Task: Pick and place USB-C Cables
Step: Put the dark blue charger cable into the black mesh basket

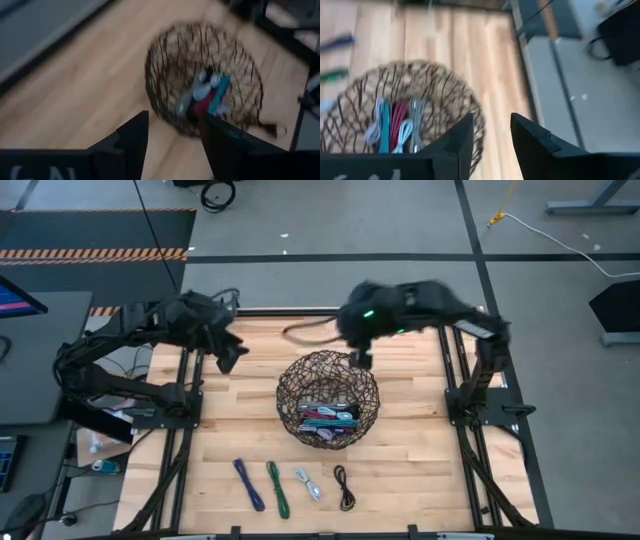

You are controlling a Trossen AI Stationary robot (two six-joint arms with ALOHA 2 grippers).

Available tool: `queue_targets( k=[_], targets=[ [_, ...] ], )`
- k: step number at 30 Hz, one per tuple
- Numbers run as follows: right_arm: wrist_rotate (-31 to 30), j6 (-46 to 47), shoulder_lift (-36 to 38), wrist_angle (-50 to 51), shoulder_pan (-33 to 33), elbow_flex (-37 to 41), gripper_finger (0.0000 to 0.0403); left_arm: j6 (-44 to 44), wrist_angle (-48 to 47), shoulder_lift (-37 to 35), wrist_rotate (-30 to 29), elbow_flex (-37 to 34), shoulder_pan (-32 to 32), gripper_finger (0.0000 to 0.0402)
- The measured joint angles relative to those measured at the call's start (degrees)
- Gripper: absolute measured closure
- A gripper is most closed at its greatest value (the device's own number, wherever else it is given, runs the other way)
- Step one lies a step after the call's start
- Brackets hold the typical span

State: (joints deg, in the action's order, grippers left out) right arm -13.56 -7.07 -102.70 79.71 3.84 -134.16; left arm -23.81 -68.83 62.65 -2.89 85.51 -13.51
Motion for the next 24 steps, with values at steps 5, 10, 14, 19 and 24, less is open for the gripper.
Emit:
queue_targets(
  k=[5, 10, 14, 19, 24],
  targets=[
    [-1.95, 0.43, 7.03, -4.21, 0.0, 0.47, 0.0268, -10.15, -3.97, 2.08, -0.22, -0.1, 5.74, 0.0225],
    [-3.82, 1.97, 10.96, -4.46, 0.0, 0.58, 0.0268, -23.76, -5.88, 6.14, -7.57, -0.1, 12.89, 0.0226],
    [-3.98, 1.22, 12.62, -4.14, 0.0, 0.6, 0.0268, -30.86, -8.33, 10.4, -11.51, -0.12, 18.06, 0.0226],
    [-3.98, -0.48, 12.91, -3.27, 0.0, 0.61, 0.0268, -43.16, -10.02, 16.62, -13.11, -0.07, 23.93, 0.0226],
    [-3.96, -0.97, 12.68, -0.86, 0.0, 0.67, 0.0268, -54.82, -12.58, 22.33, -12.55, -0.1, 30.44, 0.0226]
  ],
)
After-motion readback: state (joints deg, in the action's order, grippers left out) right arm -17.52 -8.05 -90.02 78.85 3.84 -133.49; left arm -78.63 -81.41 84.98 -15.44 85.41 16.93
